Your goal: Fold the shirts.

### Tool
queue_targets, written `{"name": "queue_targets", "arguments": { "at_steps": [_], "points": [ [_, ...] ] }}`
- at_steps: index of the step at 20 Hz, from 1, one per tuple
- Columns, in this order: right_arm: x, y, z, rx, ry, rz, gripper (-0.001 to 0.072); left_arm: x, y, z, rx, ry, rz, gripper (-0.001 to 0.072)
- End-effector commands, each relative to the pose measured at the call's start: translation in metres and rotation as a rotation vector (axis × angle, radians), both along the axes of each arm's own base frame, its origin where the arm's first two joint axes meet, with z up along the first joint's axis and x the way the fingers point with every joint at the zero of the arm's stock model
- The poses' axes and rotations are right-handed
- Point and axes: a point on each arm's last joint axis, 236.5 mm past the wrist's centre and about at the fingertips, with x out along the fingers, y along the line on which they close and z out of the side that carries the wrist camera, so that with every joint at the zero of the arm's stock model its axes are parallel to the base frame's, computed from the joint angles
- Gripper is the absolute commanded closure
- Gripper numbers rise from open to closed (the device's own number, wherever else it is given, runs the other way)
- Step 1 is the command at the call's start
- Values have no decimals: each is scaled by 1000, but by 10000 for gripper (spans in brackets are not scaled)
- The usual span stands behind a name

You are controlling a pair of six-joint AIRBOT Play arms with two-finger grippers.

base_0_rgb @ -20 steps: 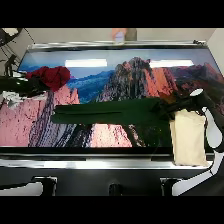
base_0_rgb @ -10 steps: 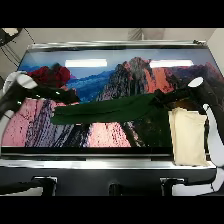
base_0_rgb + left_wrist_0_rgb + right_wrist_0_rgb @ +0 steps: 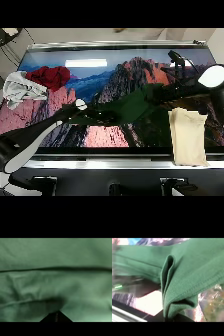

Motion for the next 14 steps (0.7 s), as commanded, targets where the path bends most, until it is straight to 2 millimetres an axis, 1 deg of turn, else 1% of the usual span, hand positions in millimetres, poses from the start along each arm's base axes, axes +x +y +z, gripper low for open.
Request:
{"name": "queue_targets", "arguments": {
  "at_steps": [1, 3, 5, 6, 7, 8, 9, 10, 11, 12, 14],
  "points": [
    [-40, 5, 31, -20, -42, 29, 665, -3, -41, -12, -69, 23, 83, 680],
    [-50, 0, 43, -24, -64, 15, 665, -6, -59, -8, -95, 2, 108, 680],
    [-56, 1, 52, -11, -88, 15, 665, -17, -77, -6, -119, 15, 112, 680],
    [-56, 2, 55, -3, -94, 11, 665, -24, -83, -10, -122, 29, 105, 680],
    [-55, 3, 55, 1, -97, 8, 665, -29, -86, -14, -117, 36, 96, 680],
    [-53, 3, 55, 3, -98, 5, 665, -29, -84, -15, -113, 19, 73, 681],
    [-50, 3, 52, 3, -94, 3, 665, -24, -79, -9, -117, -14, 46, 682],
    [-44, 4, 48, 1, -88, 3, 665, -16, -69, 2, -112, -59, 28, 683],
    [-37, 7, 43, 6, -86, 16, 665, 0, -50, 16, -80, -124, 26, 684],
    [-29, 15, 39, 31, -83, 33, 665, 18, -25, 33, -37, -186, 43, 684],
    [-8, 41, 30, 138, -58, 64, 666, 57, 47, 77, 72, -321, 116, 683]
  ]
}}
